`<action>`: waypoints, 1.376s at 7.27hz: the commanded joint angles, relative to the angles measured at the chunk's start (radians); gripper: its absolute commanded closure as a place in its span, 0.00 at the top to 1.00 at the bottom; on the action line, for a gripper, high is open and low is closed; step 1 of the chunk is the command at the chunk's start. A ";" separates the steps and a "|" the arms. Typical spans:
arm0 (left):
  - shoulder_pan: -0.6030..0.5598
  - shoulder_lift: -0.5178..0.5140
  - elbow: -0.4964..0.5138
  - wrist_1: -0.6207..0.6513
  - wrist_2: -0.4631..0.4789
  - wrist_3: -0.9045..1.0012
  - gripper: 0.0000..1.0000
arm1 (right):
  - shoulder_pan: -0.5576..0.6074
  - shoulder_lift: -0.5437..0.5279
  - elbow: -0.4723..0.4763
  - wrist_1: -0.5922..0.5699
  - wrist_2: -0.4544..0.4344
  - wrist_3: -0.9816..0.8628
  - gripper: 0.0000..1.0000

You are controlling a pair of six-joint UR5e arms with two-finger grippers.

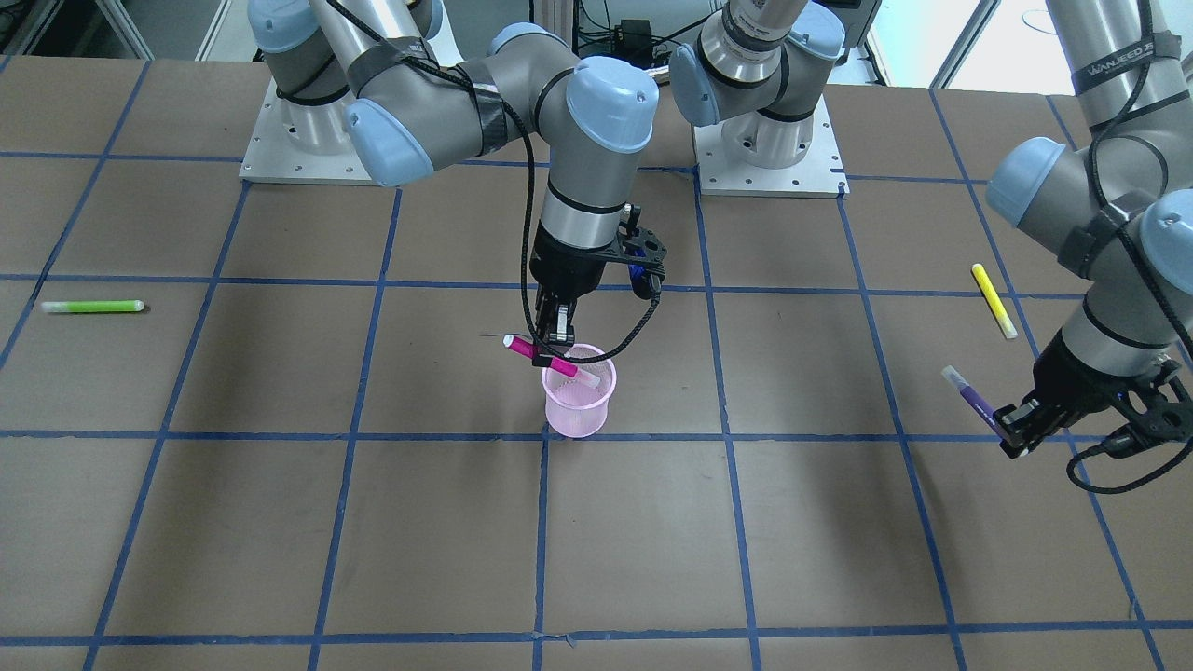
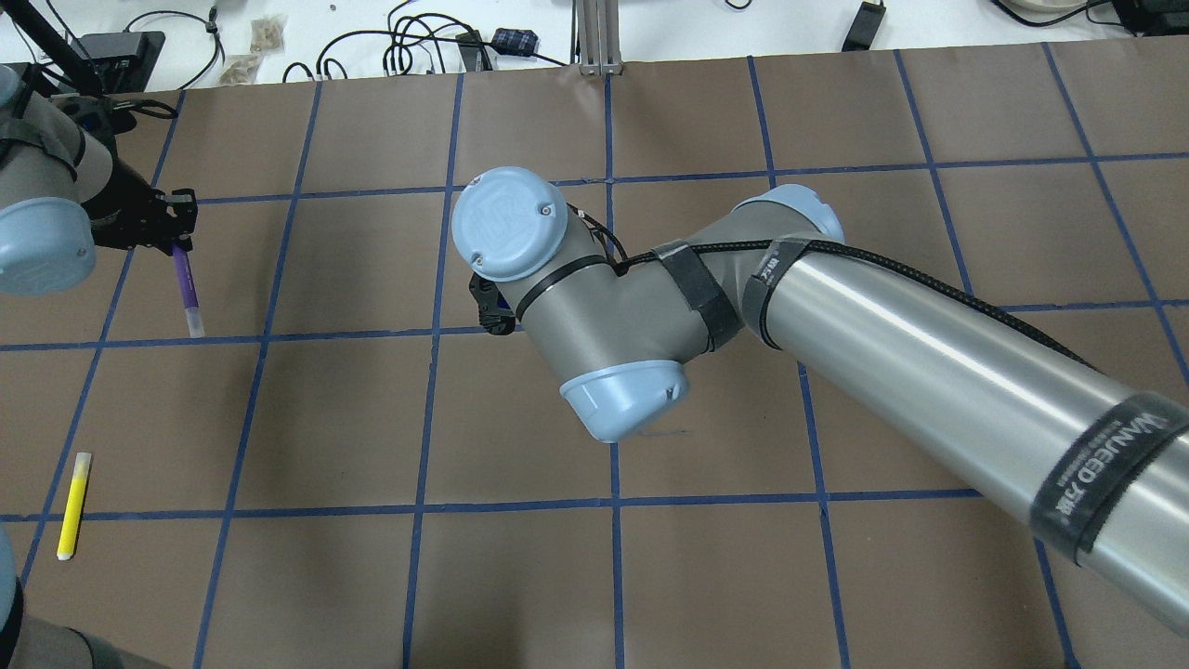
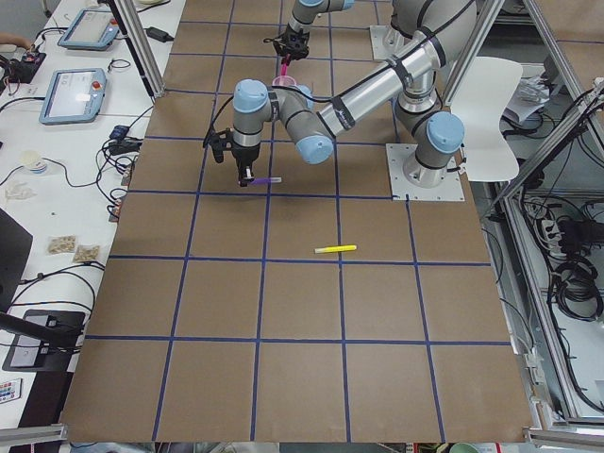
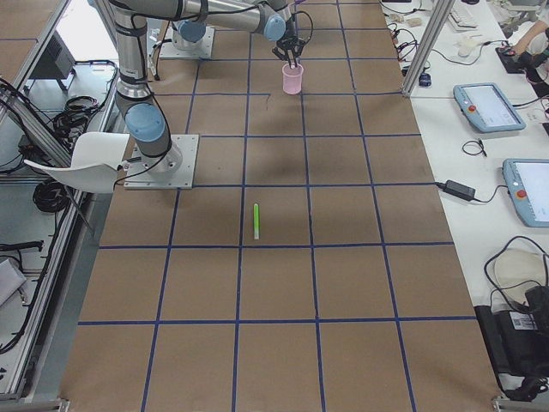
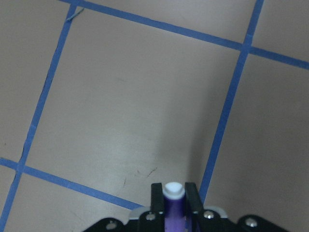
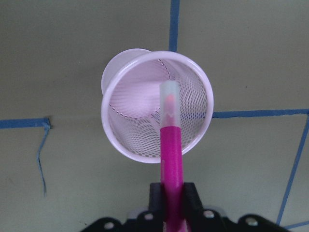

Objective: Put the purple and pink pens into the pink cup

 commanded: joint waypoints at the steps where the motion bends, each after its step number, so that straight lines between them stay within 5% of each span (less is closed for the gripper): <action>1: 0.000 0.000 -0.007 -0.001 0.000 0.003 0.00 | 0.003 0.024 -0.005 -0.001 0.008 -0.015 0.31; 2: -0.002 0.000 -0.004 0.000 -0.002 0.001 0.00 | 0.003 0.025 -0.008 -0.004 0.012 -0.015 0.82; 3: -0.003 0.000 -0.001 0.000 -0.005 0.001 0.00 | 0.001 0.021 -0.010 -0.001 0.014 -0.013 1.00; 7: -0.172 0.026 0.059 0.013 -0.022 -0.113 0.00 | -0.127 -0.082 -0.095 0.011 0.079 -0.010 1.00; 10: -0.395 0.057 0.065 0.086 -0.011 -0.307 0.00 | -0.331 -0.195 -0.196 0.207 0.181 -0.009 1.00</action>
